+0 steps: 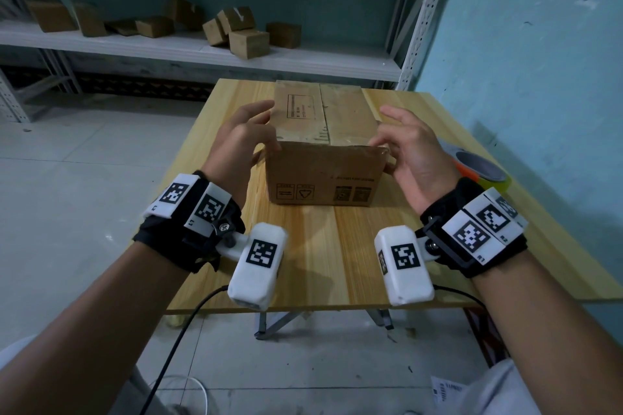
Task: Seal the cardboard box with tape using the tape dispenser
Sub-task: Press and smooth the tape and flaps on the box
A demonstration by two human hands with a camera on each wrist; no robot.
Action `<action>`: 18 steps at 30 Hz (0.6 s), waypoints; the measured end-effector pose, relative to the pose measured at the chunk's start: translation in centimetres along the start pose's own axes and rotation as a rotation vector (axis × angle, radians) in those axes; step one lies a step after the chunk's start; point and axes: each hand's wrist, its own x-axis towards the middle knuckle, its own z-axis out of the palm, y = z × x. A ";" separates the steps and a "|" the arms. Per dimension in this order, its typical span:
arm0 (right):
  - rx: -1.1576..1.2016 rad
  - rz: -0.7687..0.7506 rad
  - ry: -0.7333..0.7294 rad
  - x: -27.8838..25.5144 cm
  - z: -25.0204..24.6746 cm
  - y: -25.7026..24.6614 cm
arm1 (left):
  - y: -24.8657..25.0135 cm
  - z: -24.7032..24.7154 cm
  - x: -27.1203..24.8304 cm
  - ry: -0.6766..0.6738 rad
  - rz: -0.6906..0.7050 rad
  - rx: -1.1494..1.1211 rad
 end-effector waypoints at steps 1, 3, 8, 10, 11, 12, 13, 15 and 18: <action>-0.028 -0.012 -0.006 0.1 0.0 0.2 | -0.1 0.1 0.0 -0.004 0.004 0.014; -0.068 -0.029 -0.006 0.3 0.0 0.6 | -0.3 0.1 0.0 -0.004 0.015 0.031; -0.094 -0.044 -0.006 0.5 0.0 0.8 | -0.4 0.0 0.1 -0.026 0.030 0.053; -0.102 -0.045 -0.004 0.5 -0.1 0.8 | -0.4 0.0 0.1 -0.025 0.029 0.058; -0.106 -0.047 -0.004 0.6 -0.1 0.9 | -0.4 0.0 0.1 -0.024 0.029 0.060; -0.116 -0.050 -0.003 0.6 -0.1 0.9 | -0.4 0.0 0.1 -0.023 0.030 0.059; -0.124 -0.055 -0.005 0.6 -0.1 1.0 | -0.5 0.0 0.0 -0.021 0.030 0.058; -0.137 -0.062 -0.008 0.6 -0.1 1.1 | -0.5 0.0 0.1 -0.016 0.030 0.053; -0.118 -0.052 -0.014 0.5 -0.1 1.1 | -0.4 0.1 0.0 -0.007 0.017 0.026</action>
